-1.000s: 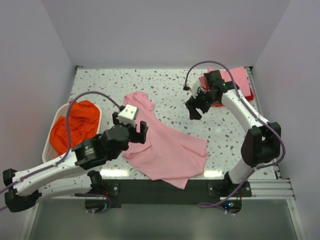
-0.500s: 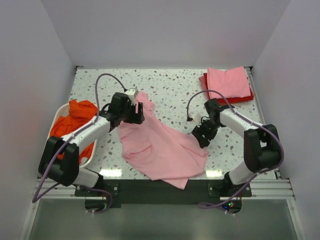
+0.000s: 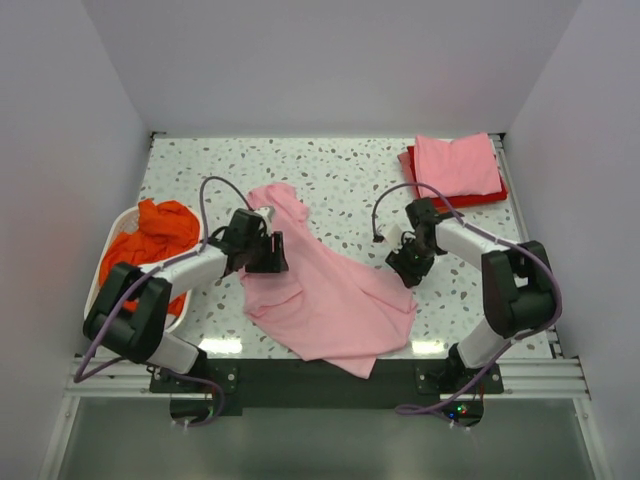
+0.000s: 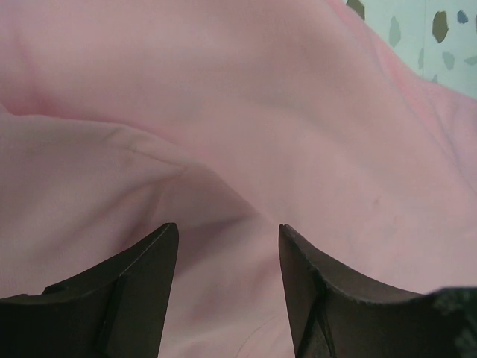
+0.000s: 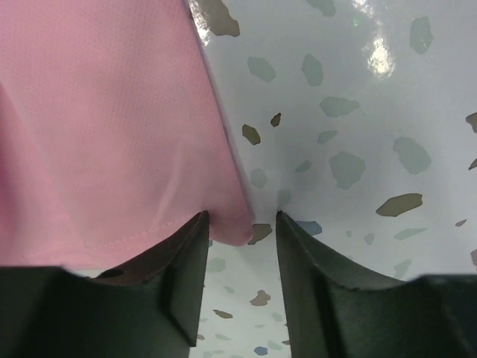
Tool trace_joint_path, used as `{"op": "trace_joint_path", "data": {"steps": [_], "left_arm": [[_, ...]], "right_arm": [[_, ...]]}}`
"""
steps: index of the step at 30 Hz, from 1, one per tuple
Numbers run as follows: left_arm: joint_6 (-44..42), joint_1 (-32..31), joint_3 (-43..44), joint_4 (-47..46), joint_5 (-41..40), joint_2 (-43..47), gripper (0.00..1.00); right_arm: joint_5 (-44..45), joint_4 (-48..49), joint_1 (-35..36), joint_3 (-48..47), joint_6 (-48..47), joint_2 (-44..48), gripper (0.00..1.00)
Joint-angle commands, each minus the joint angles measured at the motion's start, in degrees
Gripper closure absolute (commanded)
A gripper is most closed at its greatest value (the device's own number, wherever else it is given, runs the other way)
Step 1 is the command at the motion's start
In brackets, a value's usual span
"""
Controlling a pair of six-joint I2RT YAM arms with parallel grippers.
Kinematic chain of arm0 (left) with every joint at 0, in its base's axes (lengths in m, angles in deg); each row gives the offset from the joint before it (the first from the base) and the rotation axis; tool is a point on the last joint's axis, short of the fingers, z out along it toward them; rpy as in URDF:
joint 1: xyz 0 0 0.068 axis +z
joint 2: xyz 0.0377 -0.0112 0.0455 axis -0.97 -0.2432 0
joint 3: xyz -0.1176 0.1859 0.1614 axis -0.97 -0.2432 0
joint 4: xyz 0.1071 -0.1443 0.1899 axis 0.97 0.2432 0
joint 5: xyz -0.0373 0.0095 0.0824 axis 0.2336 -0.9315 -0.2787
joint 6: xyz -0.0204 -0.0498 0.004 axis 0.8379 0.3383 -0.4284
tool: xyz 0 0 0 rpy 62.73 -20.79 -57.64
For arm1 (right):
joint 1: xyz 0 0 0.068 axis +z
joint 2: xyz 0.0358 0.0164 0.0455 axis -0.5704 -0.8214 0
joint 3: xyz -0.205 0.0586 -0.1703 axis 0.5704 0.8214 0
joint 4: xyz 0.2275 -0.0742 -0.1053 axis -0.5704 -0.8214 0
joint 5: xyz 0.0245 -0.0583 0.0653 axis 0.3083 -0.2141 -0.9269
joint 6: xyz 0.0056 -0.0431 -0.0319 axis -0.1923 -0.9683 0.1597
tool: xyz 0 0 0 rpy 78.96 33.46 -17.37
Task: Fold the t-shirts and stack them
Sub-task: Flatten the tshirt out
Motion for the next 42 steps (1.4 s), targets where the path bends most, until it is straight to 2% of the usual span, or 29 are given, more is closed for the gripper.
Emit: {"op": "trace_joint_path", "data": {"steps": [1, 2, 3, 6, 7, 10, 11, 14, 20, 25, 26, 28, 29, 31, 34, 35, 36, 37, 40, 41, 42], "left_arm": [[4.91, -0.14, -2.97, -2.56, 0.48, 2.18, 0.39], [6.22, -0.14, -5.24, -3.18, 0.39, 3.07, 0.40], [6.84, -0.14, -6.39, -4.32, 0.39, 3.86, 0.40], [9.48, -0.14, -10.25, -5.37, -0.23, 7.02, 0.41], [10.79, -0.05, -10.27, -5.73, -0.23, 7.38, 0.42], [15.45, 0.04, -16.40, -9.33, 0.30, 10.18, 0.43], [17.46, 0.04, -17.55, -9.77, -0.05, 11.07, 0.43], [21.42, -0.05, -21.69, -11.80, -1.27, 15.89, 0.47], [25.04, -0.14, -25.21, -7.06, -3.12, 31.09, 0.49], [22.76, -0.14, -18.73, 1.03, -2.43, 40.68, 0.45], [20.41, -0.05, -17.05, 1.90, -1.12, 40.52, 0.39], [17.15, -0.05, -11.54, 2.26, -0.40, 37.90, 0.34], [13.22, 0.21, -9.59, 1.92, -0.57, 36.40, 0.27], [6.98, 2.22, -3.72, 1.04, -0.23, 30.08, 0.23], [0.89, 6.00, 4.98, -2.12, 0.74, 17.88, 0.23], [-2.43, 8.71, 7.37, -3.17, 1.61, 14.45, 0.23], [-3.60, 10.39, 12.44, -3.36, 2.84, 7.54, 0.24], [-5.79, 11.71, 15.19, -3.27, 3.55, 4.25, 0.27], [-10.62, 14.88, 23.90, -0.82, 1.37, -6.13, 0.33], [-11.34, 15.24, 25.49, 1.19, 2.05, -8.15, 0.37], [-11.87, 15.24, 27.24, 2.08, 3.28, -11.04, 0.38]], "right_arm": [[0.00, 0.48, 0.27, -0.07, -0.96, -1.97, 0.58], [-0.36, -0.66, 0.27, -0.34, -1.22, -2.06, 0.66], [-0.71, -1.19, 0.27, -0.60, -1.22, -1.80, 0.82], [1.37, -1.03, 0.00, -2.18, -0.52, 2.57, 1.00], [1.39, -0.41, -0.17, -2.71, -0.35, 3.81, 1.00], [11.21, 5.55, -0.96, -4.55, -0.34, 7.33, 1.00], [16.89, 10.18, -1.83, -5.08, -0.61, 7.69, 1.00], [22.56, 17.58, -4.38, -7.80, -1.57, 6.65, 1.00], [19.86, 15.85, -6.06, -16.07, -0.61, -0.21, 1.00], [16.70, 14.80, -6.15, -17.65, 1.41, -2.59, 1.00], [15.99, 14.02, -6.06, -17.74, 1.50, -2.59, 1.00], [13.80, 12.35, -6.23, -18.00, 1.85, -2.68, 0.96], [13.27, 11.99, -6.15, -18.00, 1.94, -2.68, 0.84], [12.56, 11.72, -6.15, -17.66, 2.55, -1.98, 0.73], [10.45, 11.55, -6.76, -16.95, 3.52, -0.75, 0.66], [8.88, 11.46, -7.02, -16.52, 3.96, -0.31, 0.60], [8.00, 11.28, -7.29, -16.34, 4.22, 0.04, 0.58], [6.68, 10.59, -7.99, -16.25, 4.31, 1.00, 0.55], [-3.23, 5.86, -8.61, -15.72, 1.69, 2.33, 0.52], [-12.57, 4.18, -8.70, -14.85, -1.72, 3.12, 0.54], [-17.63, 2.51, -8.52, -14.41, -3.40, 3.21, 0.56]]}}
